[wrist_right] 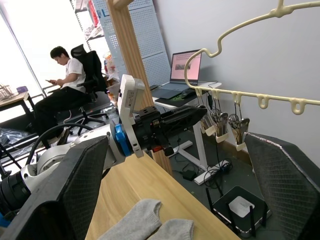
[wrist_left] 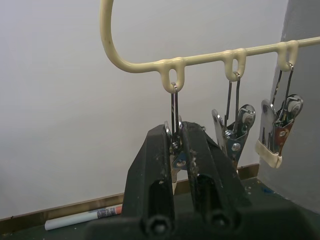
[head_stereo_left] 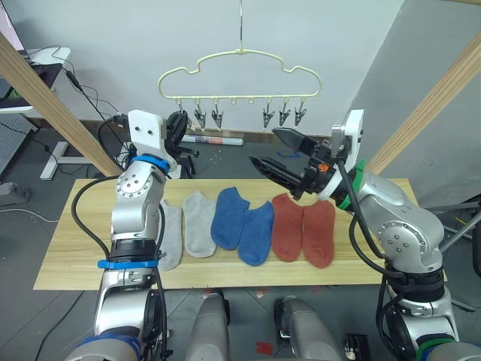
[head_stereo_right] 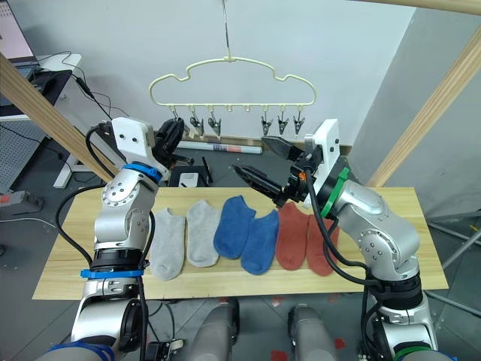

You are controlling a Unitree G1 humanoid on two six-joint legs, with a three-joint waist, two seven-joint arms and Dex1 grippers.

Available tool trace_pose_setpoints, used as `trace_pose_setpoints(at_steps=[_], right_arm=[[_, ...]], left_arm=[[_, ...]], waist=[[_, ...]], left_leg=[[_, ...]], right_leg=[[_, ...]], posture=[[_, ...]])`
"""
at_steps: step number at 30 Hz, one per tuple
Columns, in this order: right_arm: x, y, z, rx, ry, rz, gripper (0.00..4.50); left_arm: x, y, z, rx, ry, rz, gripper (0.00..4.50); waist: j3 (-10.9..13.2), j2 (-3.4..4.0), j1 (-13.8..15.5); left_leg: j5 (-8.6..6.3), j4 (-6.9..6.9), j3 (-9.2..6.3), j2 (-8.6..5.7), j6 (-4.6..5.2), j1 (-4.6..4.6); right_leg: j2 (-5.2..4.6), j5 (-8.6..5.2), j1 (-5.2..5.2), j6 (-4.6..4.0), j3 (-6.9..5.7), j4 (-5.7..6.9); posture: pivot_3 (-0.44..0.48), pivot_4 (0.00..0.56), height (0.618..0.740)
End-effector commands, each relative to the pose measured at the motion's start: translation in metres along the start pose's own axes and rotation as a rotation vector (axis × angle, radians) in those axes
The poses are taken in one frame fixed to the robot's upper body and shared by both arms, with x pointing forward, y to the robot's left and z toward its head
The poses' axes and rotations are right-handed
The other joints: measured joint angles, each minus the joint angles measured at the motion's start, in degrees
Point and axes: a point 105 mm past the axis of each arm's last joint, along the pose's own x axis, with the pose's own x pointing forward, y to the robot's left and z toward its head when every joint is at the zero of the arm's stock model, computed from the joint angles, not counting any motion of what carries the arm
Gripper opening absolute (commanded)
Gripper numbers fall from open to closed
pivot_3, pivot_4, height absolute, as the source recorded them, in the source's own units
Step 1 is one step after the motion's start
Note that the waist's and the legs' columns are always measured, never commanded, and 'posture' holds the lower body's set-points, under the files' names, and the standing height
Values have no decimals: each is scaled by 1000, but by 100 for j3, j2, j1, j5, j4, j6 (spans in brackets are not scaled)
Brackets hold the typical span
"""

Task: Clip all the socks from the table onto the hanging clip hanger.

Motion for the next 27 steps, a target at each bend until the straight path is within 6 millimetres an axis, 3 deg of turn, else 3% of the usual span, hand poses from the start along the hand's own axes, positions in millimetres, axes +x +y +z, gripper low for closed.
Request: trace_pose_setpoints(at_steps=[1,5,9,14,20,27], right_arm=[[-2,9,12,-34,-45,20,4500],[-20,-18,-40,-127,227,-154,4500],[-66,-61,-100,-187,530,-387,4500],[-105,-96,-141,-146,699,-570,4500],[-125,-113,-178,-93,836,-625,4500],[-138,-103,-208,-31,944,-558,4500]], left_arm=[[3,-1,20,23,-69,-14,41],[1,-1,16,26,-2,-33,41],[-3,-1,14,-6,77,-78,41],[-13,-1,13,-43,154,-138,41],[-17,7,19,-55,112,-86,41],[-23,7,15,-51,128,-83,41]], waist=[[0,0,0],[1,0,12],[4,-1,9],[41,-2,-24],[64,-9,-88],[70,-8,-121]], left_leg=[[0,-1,0,0,0,0],[0,-4,0,-1,0,0],[0,-7,3,-1,0,1],[0,-8,7,2,-1,2],[0,-14,9,3,-1,2],[0,-16,12,2,-1,5]], right_leg=[[0,0,0,0,0,0],[0,0,0,1,0,-2],[-1,-6,-3,11,3,-3],[1,-7,-6,11,8,0],[2,-7,-9,12,9,-1],[1,-8,-7,12,12,-2]], posture=[[-9,309,740],[-3,311,740],[7,317,740],[9,319,740],[19,323,740],[19,323,740]])
